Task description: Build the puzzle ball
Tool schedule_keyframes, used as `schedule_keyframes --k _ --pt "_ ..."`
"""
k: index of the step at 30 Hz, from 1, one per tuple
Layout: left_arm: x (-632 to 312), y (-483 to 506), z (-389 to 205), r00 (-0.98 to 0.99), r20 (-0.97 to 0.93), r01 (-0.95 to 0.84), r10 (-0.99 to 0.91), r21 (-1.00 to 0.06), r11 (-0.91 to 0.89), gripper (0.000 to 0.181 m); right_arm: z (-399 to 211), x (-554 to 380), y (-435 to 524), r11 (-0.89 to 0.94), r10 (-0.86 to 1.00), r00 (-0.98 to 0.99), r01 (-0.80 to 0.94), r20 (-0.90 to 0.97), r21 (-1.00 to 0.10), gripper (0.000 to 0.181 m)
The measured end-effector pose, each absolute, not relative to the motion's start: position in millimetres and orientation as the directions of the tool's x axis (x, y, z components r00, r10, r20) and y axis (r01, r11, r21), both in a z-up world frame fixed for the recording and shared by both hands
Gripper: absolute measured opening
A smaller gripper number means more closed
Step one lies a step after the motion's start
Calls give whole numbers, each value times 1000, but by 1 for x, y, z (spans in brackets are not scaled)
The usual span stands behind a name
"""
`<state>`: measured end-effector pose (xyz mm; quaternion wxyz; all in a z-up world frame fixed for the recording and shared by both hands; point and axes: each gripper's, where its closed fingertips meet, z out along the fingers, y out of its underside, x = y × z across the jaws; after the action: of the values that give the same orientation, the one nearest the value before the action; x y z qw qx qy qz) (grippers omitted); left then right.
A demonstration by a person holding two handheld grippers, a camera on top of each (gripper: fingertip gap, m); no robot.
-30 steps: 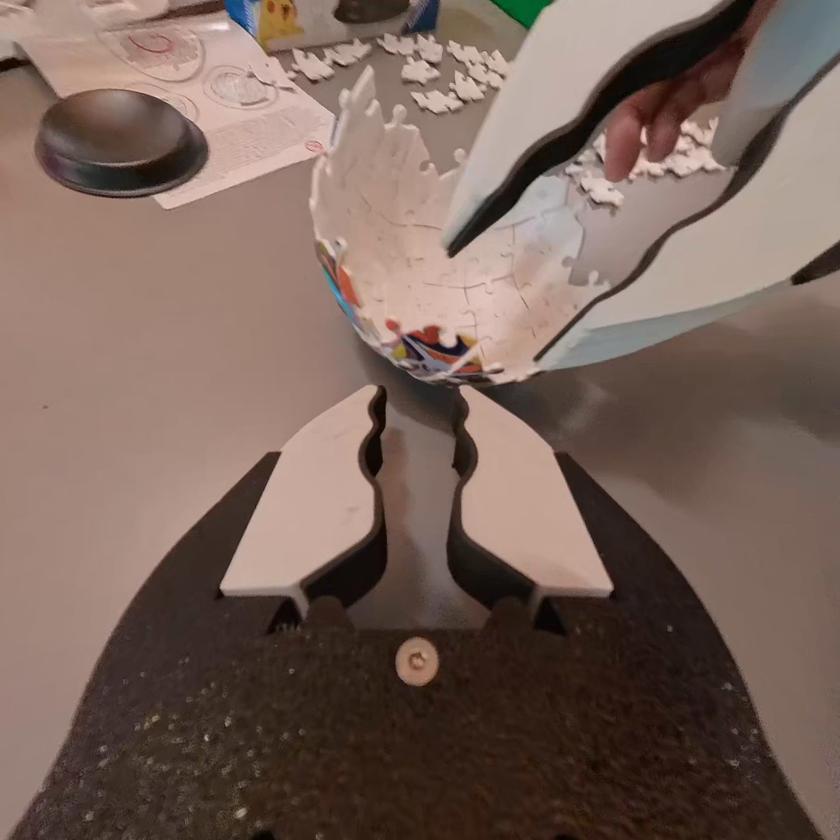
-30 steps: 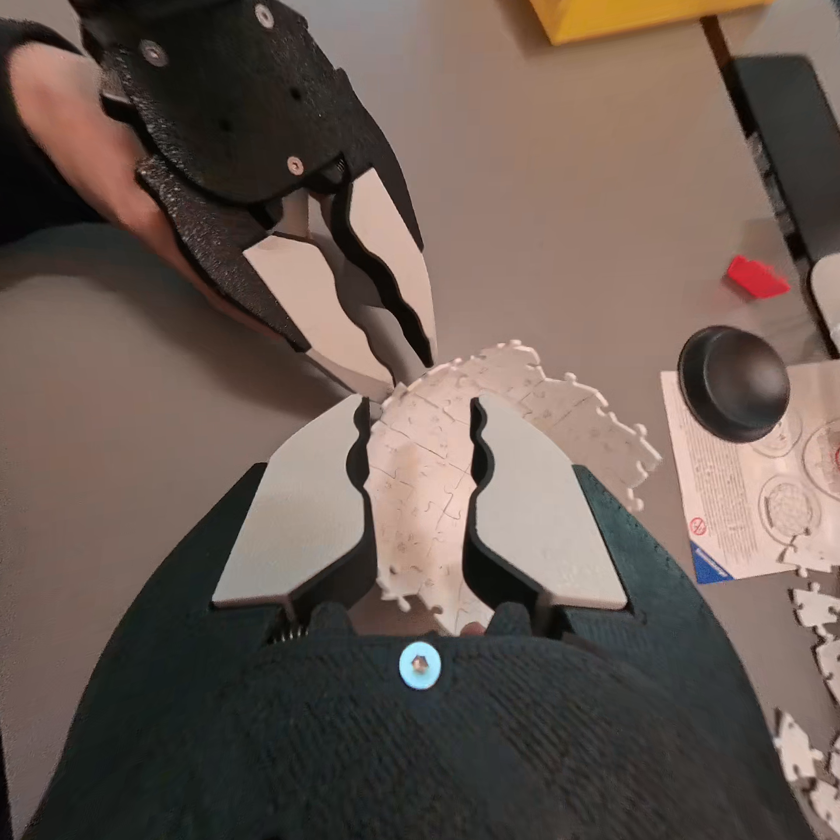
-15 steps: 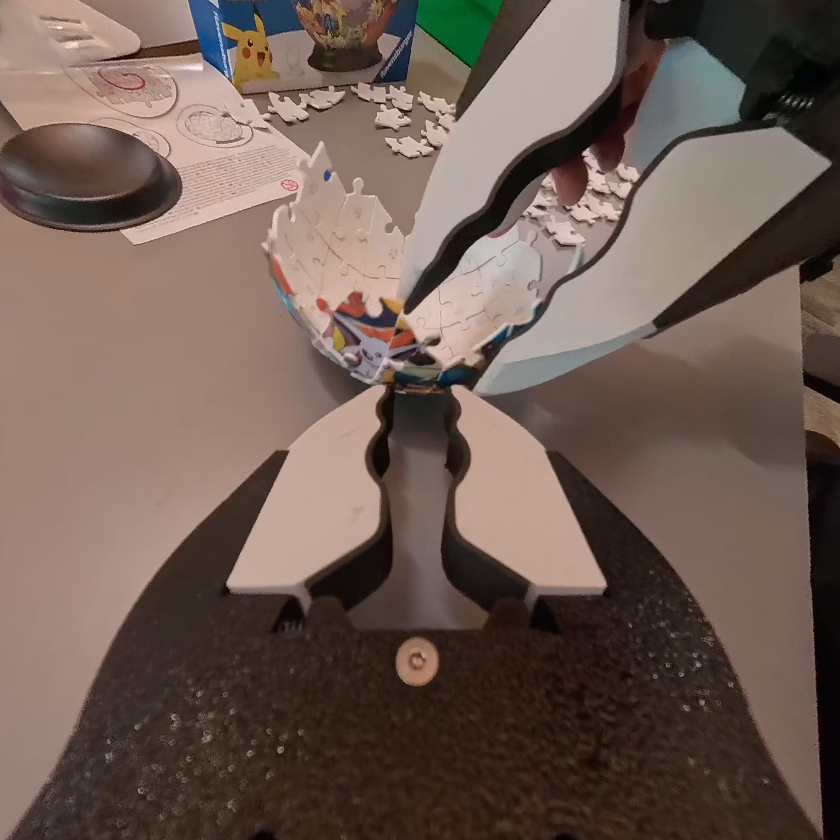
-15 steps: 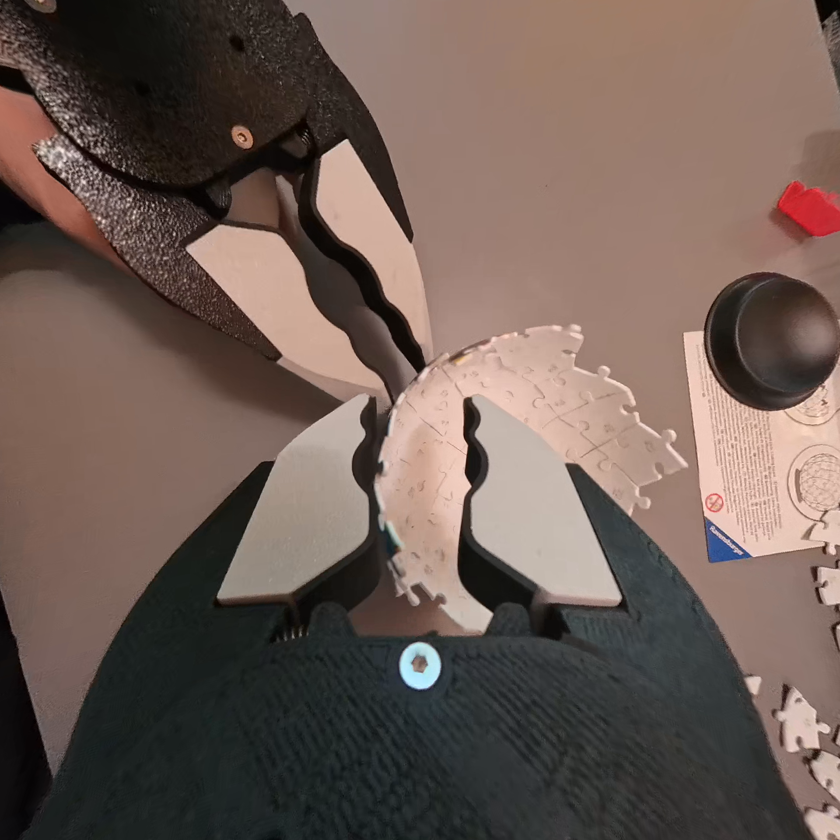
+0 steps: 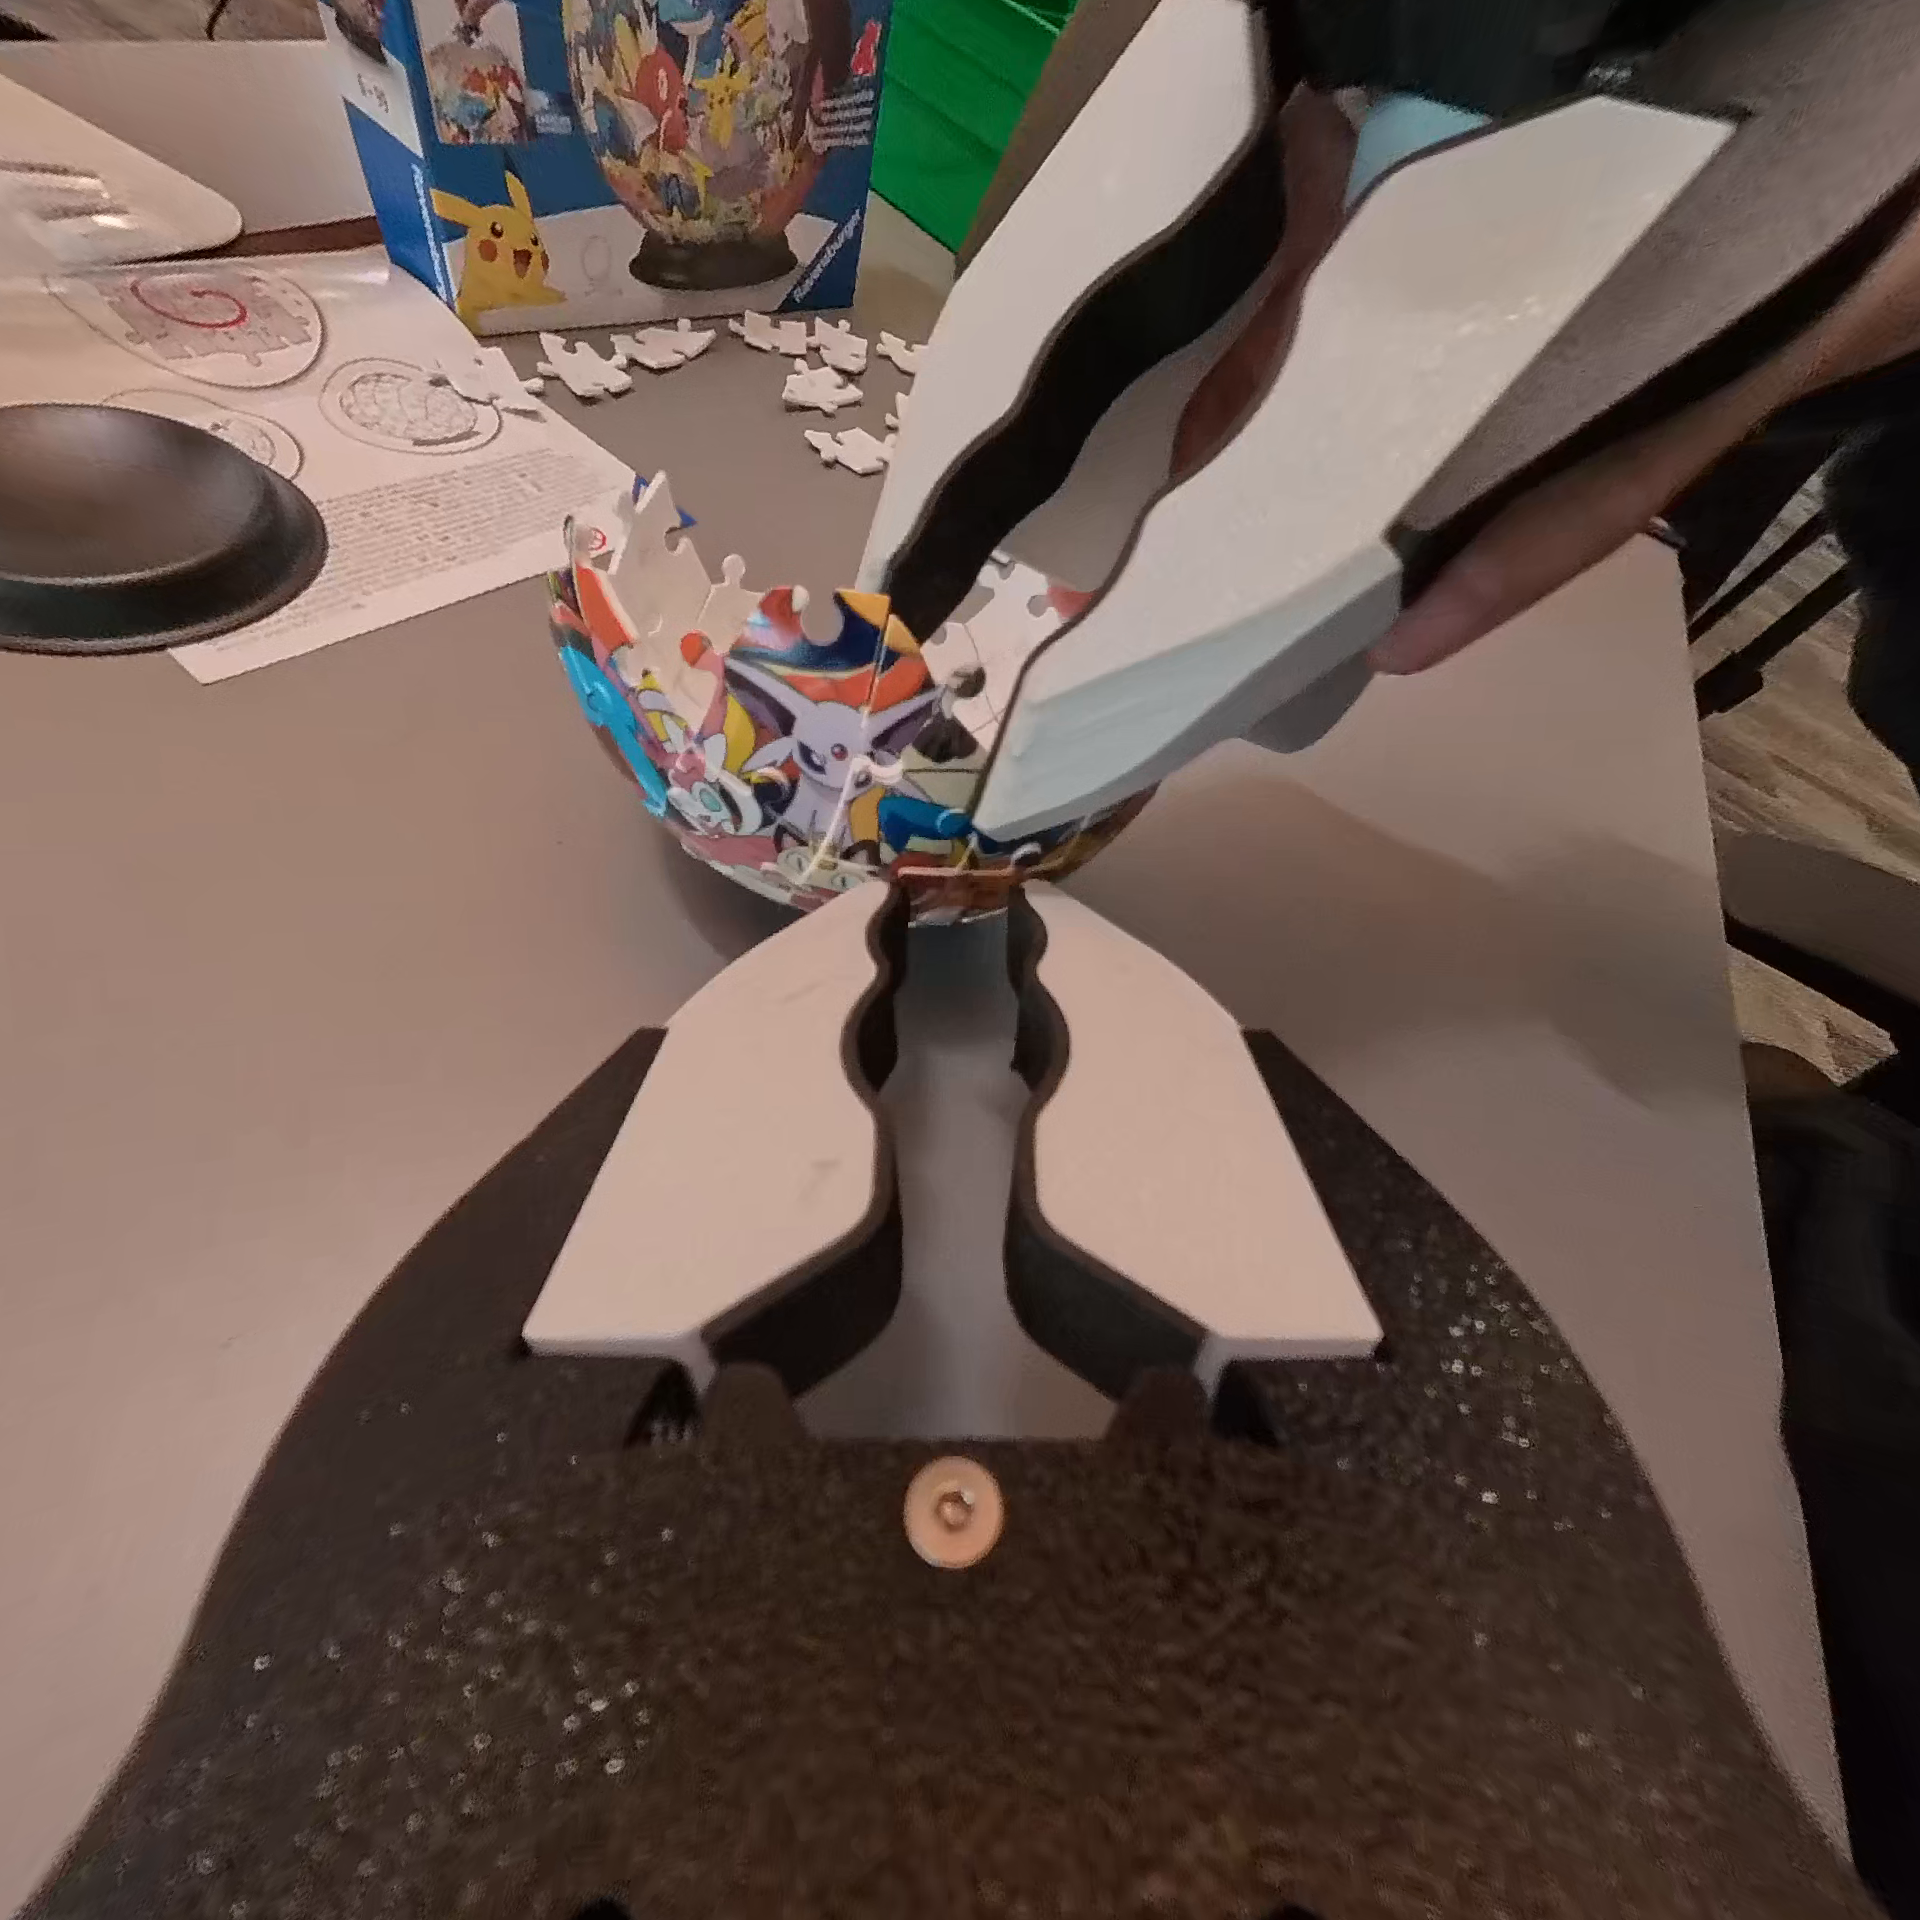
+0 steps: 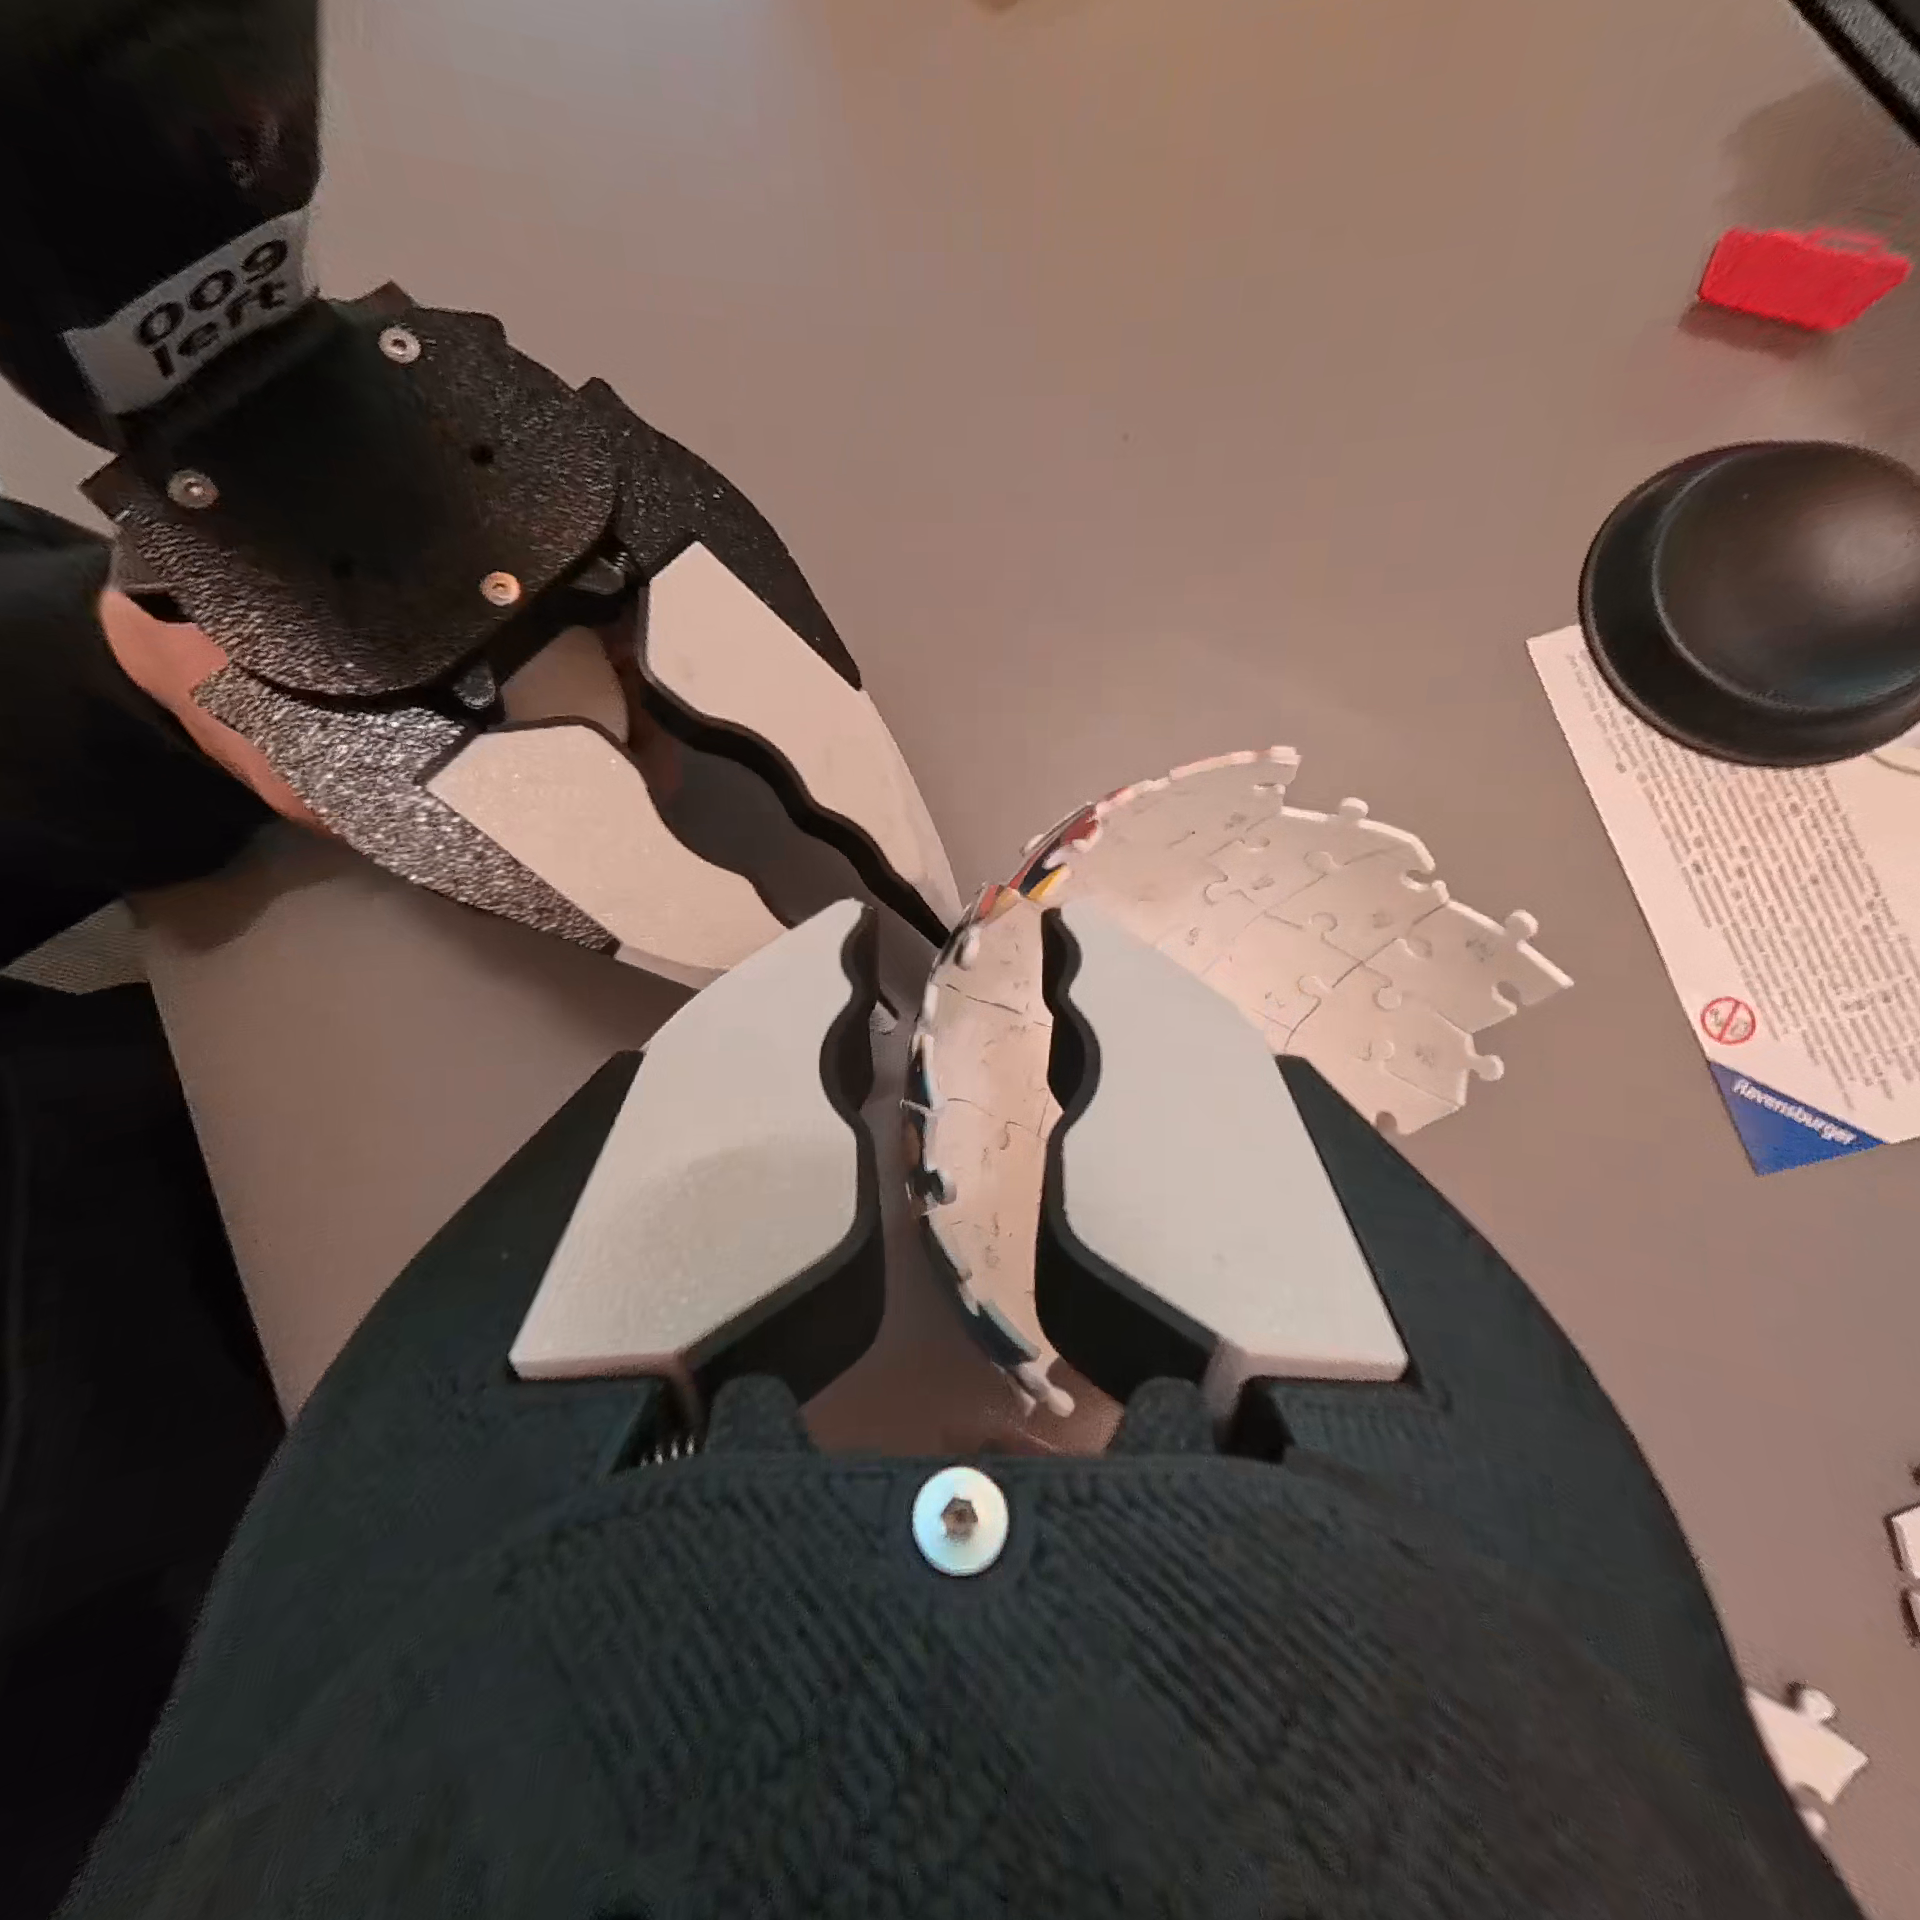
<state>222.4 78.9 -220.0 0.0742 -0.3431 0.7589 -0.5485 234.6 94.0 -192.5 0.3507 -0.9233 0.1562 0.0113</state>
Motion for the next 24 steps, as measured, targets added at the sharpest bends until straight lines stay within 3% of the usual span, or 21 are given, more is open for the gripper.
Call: schedule_keyframes --k 1,9,16,24 --pt "222 78 -219 -757 262 -433 -599 -888 159 17 -193 236 93 -701 -295 945 -316 -144 -639 30" --pt "222 73 -216 -762 254 -413 -596 -899 145 17 -189 233 97 -643 -341 875 -483 -343 -594 33" --pt "225 65 -211 -756 295 -419 -585 -904 85 16 -200 243 92 -680 -424 844 -537 -329 -500 18" --pt "226 65 -210 -752 324 -434 -574 -899 62 15 -205 247 88 -717 -451 849 -529 -276 -454 13"
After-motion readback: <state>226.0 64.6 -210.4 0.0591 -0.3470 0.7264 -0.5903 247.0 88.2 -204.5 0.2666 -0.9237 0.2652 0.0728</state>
